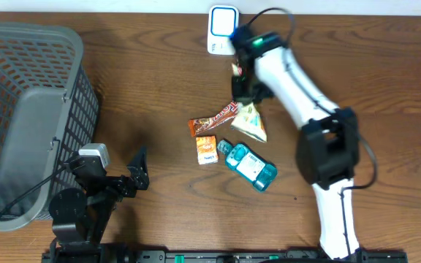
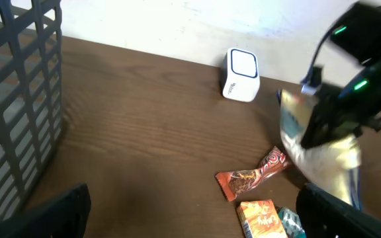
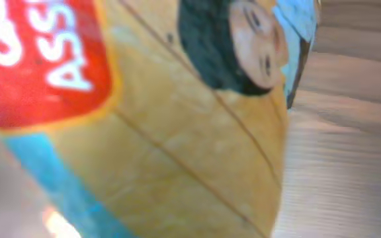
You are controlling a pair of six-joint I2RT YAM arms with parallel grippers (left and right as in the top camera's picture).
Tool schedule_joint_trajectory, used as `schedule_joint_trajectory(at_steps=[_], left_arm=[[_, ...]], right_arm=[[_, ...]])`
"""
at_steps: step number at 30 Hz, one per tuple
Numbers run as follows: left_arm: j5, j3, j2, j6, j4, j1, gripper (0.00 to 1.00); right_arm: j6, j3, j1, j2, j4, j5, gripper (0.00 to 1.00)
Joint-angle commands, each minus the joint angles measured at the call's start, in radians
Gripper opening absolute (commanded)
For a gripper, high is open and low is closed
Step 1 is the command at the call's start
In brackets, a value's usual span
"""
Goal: Scan the item barcode
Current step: 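Grasp the chip bag and hold it in front of the scanner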
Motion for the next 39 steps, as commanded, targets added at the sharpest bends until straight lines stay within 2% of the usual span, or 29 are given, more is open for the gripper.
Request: schedule_joint_trajectory(at_steps=[1, 4, 9, 15, 19, 28, 31, 36, 39], left_arm=[[0.009, -0.001, 0.0, -0.005, 0.0, -0.002, 0.99], [0.009, -0.001, 0.0, -0.005, 0.0, -0.002, 0.99], [0.009, -0.001, 0.0, -0.005, 0.0, -0.002, 0.99], [0.009, -0.001, 0.0, -0.005, 0.0, -0.002, 0.99], [0.009, -0.001, 0.0, -0.005, 0.0, -0.002, 0.99], [0.009, -0.001, 0.0, -0.005, 0.0, -0.002, 0.99], [0.009, -0.001, 0.0, -0.005, 0.0, -0.002, 0.99], [0.009, -0.001, 0.0, -0.005, 0.0, -0.002, 0.99], [0.009, -0.001, 0.0, -0.005, 0.0, -0.002, 0.99]], right_arm=[[-0.427, 0.034, -0.116, -0.095, -0.065, -0.7, 0.01], [-0.518, 0.033, -0.183, -0.096, -0.145, -0.913, 0.01], [-0.52, 0.027, -0.261, -0.096, -0.232, -1.12, 0.01], [-0.518, 0.027, -0.282, -0.096, -0.323, -1.295, 0.01], [-0.511, 0.027, -0.286, -0.096, -0.377, -1.34, 0.01], [-0.521, 0.027, -0.288, -0.096, -0.378, -1.291, 0.01], [-0.653, 0.027, -0.283, -0.096, -0.357, -1.22, 0.01], [-0.836, 0.027, -0.239, -0.096, -0.277, -0.968, 0.01], [-1.039, 0.027, -0.194, -0.096, -0.256, -0.888, 0.01]])
